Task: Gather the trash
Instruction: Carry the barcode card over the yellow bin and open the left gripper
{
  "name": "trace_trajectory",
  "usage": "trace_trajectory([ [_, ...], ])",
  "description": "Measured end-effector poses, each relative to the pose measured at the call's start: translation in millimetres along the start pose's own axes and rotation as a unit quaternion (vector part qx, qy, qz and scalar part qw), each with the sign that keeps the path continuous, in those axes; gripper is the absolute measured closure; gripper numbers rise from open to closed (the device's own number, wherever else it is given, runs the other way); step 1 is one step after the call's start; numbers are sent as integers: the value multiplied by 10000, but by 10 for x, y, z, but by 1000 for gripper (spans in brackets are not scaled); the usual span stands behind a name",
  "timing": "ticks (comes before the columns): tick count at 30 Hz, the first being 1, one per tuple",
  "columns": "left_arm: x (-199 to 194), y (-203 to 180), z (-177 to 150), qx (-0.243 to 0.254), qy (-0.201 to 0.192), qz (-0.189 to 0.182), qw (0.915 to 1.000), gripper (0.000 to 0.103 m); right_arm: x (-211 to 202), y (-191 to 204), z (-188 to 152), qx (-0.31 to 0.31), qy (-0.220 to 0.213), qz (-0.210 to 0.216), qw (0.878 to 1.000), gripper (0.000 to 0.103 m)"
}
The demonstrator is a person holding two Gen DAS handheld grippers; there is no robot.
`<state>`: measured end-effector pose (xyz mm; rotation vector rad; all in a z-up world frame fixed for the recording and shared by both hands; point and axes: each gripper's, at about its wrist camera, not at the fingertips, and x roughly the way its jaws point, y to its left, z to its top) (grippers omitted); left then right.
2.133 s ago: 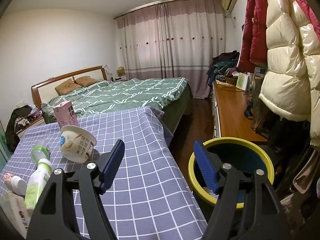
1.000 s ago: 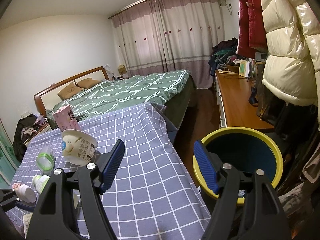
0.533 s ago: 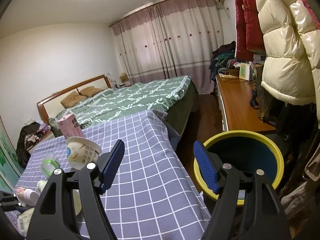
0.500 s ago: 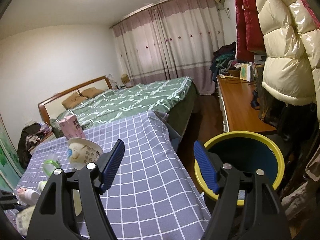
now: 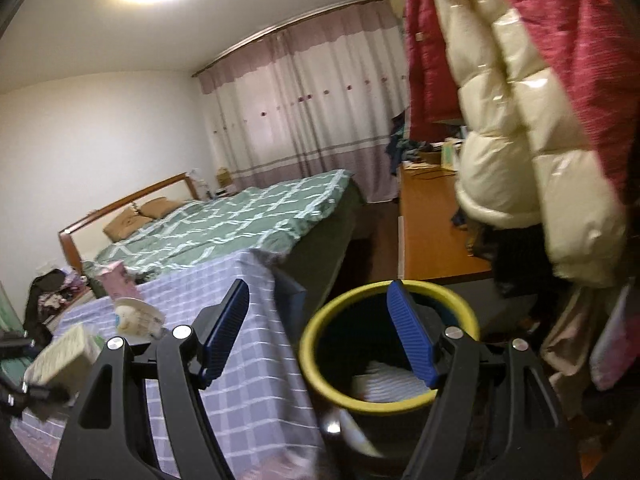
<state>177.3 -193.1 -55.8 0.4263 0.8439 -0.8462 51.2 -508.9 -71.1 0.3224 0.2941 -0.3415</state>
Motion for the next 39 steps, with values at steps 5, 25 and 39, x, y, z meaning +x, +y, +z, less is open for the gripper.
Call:
trace_trajectory([
  [5, 540, -345, 652, 165, 99, -342, 9992, 32, -66, -297, -71, -20, 42, -385, 9992, 35],
  [25, 2141, -1186, 2004, -116, 245, -566, 9980, 14, -232, -1035, -190, 452, 108, -1030, 9936, 35],
  [39, 209, 98, 831, -1635, -1652, -82, 9726, 5, -17, -345, -296, -3, 476, -396, 9981, 35],
])
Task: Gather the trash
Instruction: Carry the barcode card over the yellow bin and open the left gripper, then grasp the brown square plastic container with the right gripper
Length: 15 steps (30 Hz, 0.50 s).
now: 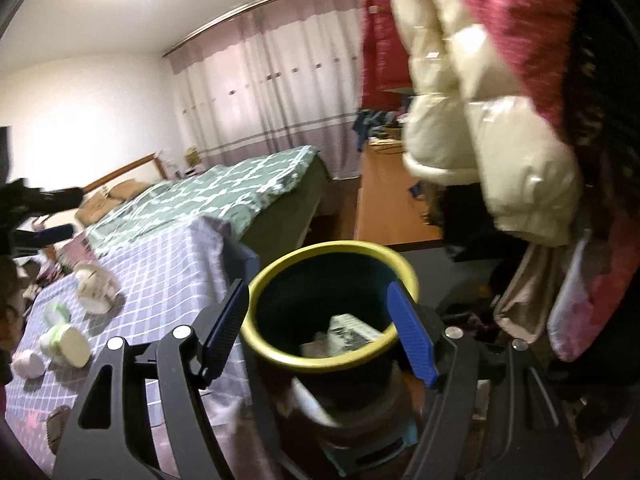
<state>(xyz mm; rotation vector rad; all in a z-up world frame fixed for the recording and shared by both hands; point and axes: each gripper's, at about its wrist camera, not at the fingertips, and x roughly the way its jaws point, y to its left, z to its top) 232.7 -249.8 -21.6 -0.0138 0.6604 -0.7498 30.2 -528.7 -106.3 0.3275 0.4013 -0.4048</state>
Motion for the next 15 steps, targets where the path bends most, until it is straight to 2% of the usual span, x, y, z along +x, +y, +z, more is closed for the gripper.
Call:
trace_trajectory([
  [4, -644, 526, -232, -224, -610, 647, 9958, 5, 7, 388, -44, -353, 91, 237, 9991, 35],
  [7, -1079, 959, -437, -414, -1002, 1169, 9872, 5, -11, 710, -83, -620, 147, 429, 9970, 35],
  [10, -1472, 1459, -653, -692, -1318, 1725, 9737, 5, -20, 1011, -113, -801, 242, 718, 9939, 35],
  [15, -1773, 2108, -991, -928, -1620, 2524, 9494, 5, -98, 1501, -236, -1176, 358, 1294, 9839, 35],
])
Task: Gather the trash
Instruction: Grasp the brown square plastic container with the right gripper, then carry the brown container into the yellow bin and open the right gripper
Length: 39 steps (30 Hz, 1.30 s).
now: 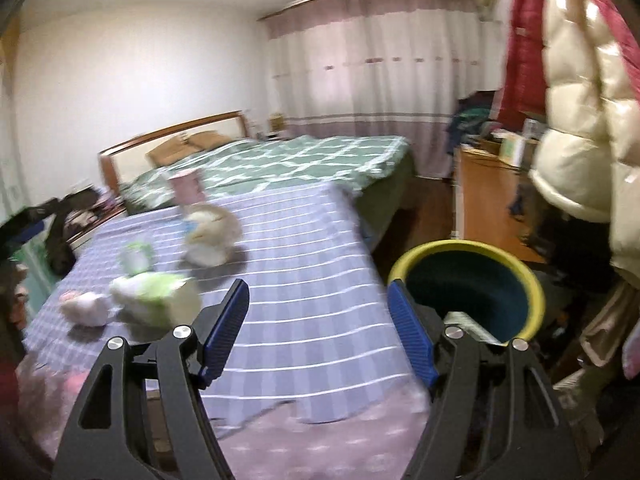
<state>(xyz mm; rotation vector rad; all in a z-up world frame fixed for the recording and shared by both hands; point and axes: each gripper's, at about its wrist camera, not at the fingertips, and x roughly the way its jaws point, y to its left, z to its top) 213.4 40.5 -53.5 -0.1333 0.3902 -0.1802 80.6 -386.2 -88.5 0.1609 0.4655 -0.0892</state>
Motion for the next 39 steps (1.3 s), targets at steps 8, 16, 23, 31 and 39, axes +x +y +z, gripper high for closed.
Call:
trace_trajectory([
  [8, 127, 688, -162, -703, 135, 315, 9969, 5, -31, 663, -273, -681, 237, 1066, 9917, 35],
  [16, 188, 717, -245, -888, 207, 300, 9954, 5, -154, 923, -666, -1198, 461, 1496, 9804, 35],
  [23, 151, 675, -266, -846, 213, 297, 9957, 5, -24, 866, -824, -1134, 696, 1403, 9811, 35],
  [31, 167, 659, -264, -857, 281, 304, 9955, 5, 41, 840, -889, -1106, 793, 1413, 9806, 46],
  [39, 195, 658, -273, -844, 312, 320, 9954, 5, 12, 661, -746, -805, 676, 1330, 9855, 46],
])
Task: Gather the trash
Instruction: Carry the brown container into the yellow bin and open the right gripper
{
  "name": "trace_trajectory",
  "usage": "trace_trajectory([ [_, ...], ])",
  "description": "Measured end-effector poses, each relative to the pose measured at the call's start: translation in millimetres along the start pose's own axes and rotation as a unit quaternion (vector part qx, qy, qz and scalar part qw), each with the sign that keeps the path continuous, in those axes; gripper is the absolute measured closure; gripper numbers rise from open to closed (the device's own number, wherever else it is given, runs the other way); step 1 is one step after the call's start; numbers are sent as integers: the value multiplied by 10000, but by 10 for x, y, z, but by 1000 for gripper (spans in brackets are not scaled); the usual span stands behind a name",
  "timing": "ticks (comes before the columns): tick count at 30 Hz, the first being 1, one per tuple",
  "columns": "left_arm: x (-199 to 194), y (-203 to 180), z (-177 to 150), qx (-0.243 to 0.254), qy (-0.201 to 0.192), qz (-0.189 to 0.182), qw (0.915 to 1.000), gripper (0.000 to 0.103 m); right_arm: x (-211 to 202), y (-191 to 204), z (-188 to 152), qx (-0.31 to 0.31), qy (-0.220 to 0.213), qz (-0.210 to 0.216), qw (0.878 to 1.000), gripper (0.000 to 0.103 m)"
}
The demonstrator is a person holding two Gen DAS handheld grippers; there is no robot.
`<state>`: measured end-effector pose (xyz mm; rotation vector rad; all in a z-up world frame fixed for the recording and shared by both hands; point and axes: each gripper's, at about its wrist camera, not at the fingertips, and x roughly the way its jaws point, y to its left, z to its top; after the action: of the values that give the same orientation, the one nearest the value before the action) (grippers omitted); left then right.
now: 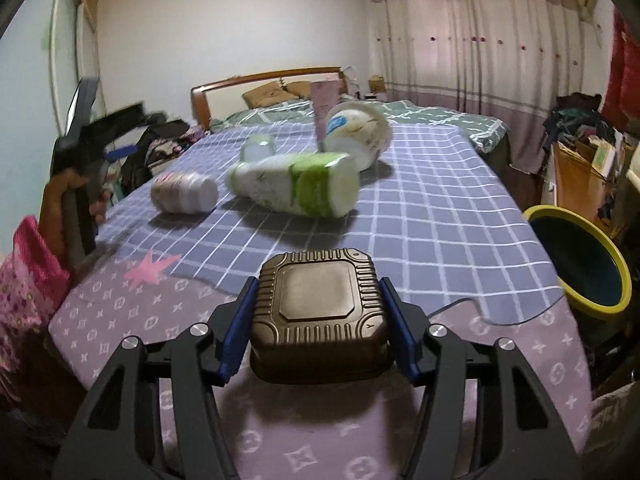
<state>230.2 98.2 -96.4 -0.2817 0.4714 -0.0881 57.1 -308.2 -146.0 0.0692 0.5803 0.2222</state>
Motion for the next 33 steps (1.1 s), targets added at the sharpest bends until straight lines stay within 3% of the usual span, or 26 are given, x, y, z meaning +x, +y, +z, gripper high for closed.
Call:
trace_trajectory([
  [7, 12, -4, 2, 15, -2, 12, 10000, 5, -139, -611, 235, 611, -149, -662, 9958, 46],
  [14, 11, -7, -11, 45, 10, 39, 10000, 5, -317, -1684, 587, 1600, -211, -1549, 9747, 46],
  [22, 45, -2, -16, 77, 41, 78, 9999, 5, 0, -2539, 699, 1843, 155, -2295, 9556, 46],
  [28, 54, -22, -10, 109, 62, 96, 9999, 5, 314, -2895, 717, 1960, 376, -2589, 9451, 42],
  [33, 66, -27, -21, 128, 91, 86, 9998, 5, 224, -2874, 800, 2155, 68, -2671, 9392, 38],
])
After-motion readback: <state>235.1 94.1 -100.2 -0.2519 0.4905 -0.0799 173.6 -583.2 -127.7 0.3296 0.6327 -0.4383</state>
